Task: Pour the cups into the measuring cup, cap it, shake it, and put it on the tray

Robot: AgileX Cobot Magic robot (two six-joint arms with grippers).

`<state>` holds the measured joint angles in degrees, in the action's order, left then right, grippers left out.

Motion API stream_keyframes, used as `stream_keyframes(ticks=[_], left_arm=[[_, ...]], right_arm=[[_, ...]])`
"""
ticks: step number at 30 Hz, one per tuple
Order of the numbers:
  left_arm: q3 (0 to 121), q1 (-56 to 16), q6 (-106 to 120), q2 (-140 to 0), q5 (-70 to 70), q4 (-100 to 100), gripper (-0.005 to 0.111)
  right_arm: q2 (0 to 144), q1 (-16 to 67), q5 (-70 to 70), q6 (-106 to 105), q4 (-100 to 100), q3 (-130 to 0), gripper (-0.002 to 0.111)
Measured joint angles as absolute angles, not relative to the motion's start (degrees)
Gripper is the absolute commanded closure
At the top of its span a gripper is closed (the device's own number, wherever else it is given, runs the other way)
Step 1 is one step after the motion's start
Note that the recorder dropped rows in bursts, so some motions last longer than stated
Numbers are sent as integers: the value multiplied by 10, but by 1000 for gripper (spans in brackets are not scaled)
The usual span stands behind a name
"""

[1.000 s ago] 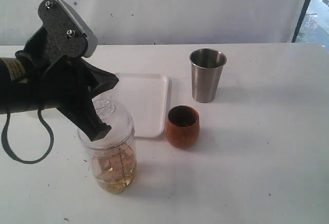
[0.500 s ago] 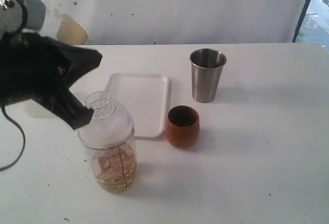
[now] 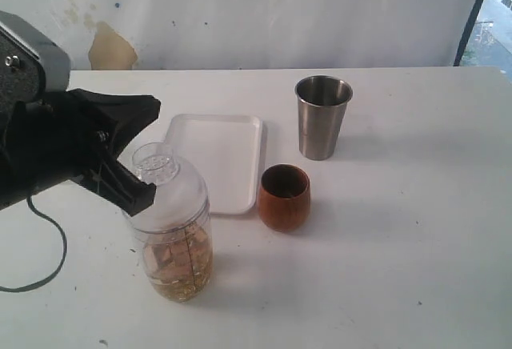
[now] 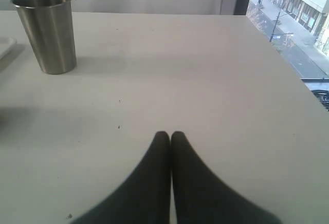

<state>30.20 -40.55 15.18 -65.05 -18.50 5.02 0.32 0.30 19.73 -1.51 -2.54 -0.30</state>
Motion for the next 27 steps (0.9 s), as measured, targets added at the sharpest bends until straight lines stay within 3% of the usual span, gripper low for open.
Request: stream_keyframes(ticks=[10, 27], left_arm=[[301, -406, 138, -713, -210, 21, 107], [324, -406, 122, -658, -146, 11, 107]], right_arm=[[3, 3, 197, -15, -25, -3, 108], [3, 3, 197, -15, -25, -3, 108]])
